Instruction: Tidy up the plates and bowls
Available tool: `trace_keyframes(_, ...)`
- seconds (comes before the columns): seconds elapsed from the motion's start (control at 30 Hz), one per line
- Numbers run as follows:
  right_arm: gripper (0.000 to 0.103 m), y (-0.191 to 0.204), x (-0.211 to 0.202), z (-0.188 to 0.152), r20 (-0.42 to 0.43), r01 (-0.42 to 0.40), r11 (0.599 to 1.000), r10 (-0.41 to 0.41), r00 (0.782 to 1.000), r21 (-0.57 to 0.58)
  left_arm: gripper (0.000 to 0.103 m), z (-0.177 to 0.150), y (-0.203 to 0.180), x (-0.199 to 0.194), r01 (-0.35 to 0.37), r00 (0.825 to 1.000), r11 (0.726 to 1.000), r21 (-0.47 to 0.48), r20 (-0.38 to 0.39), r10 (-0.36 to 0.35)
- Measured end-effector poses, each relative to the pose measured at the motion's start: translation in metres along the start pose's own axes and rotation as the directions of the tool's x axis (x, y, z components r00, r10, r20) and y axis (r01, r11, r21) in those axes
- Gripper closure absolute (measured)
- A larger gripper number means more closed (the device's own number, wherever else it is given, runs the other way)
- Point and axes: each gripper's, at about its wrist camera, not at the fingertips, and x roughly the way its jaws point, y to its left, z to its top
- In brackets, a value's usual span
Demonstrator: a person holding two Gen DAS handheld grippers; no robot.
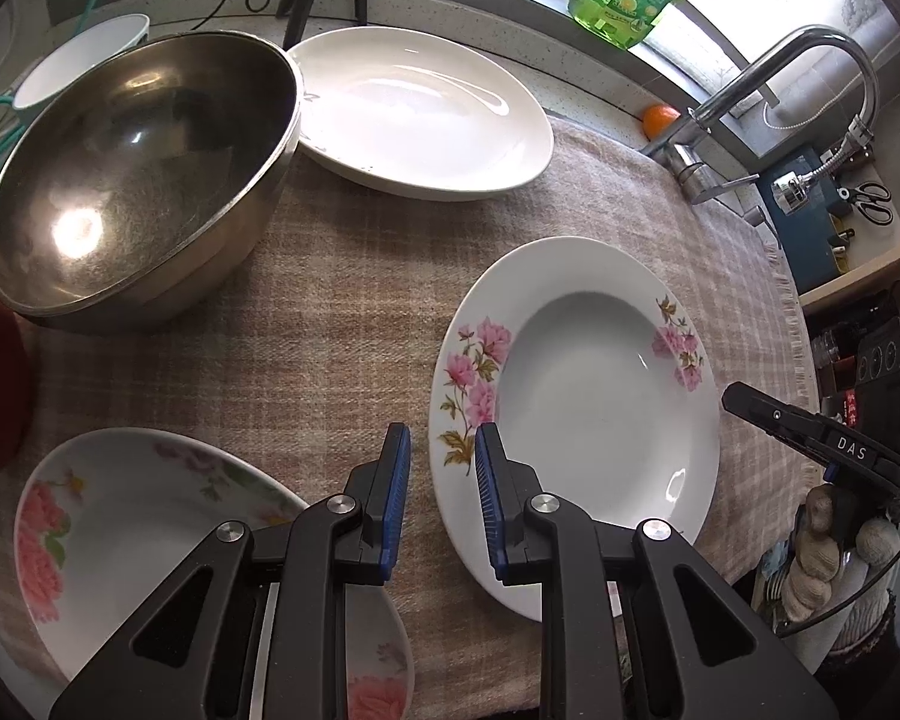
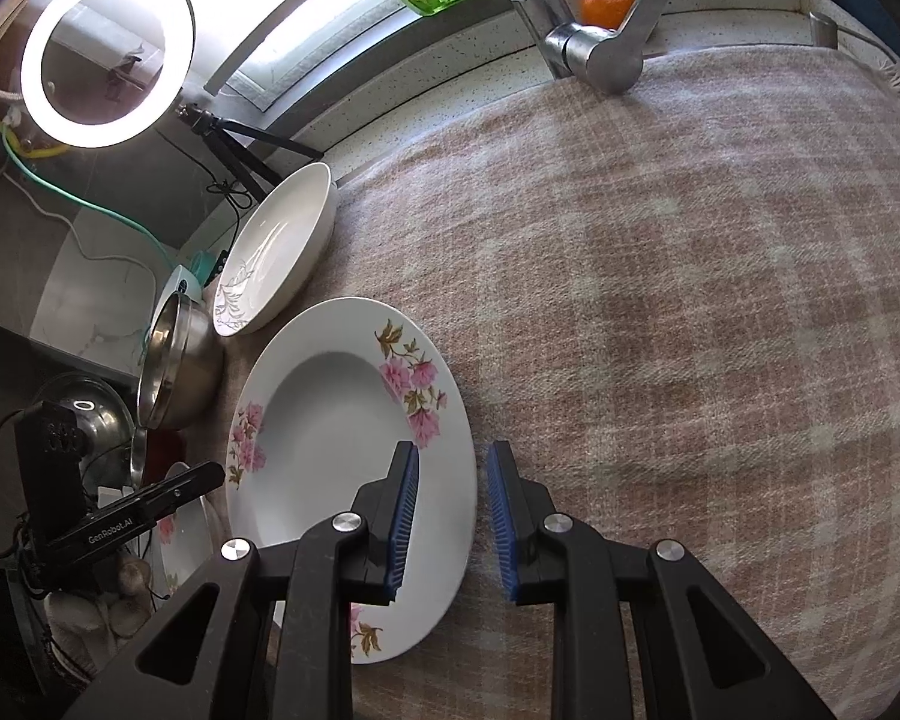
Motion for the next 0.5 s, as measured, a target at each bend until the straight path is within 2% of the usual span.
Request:
trace_keyframes(0.37,0.082,-0.008,0.006,0.004,-0.026,-0.007,1.0,0.007,1.0,0.019,0.083,0.004,0.0,0.009,0.006,1.0,1.0,-0.015,-0.028,-0.007)
trace_keyframes(0.5,0.082,-0.012,0.01,0.004,-0.044,-0.014,1.0,0.015,0.999,0.024,0.086,0.004,-0.001,0.012,0.003,0.999,1.0,-0.015,-0.036,-0.003)
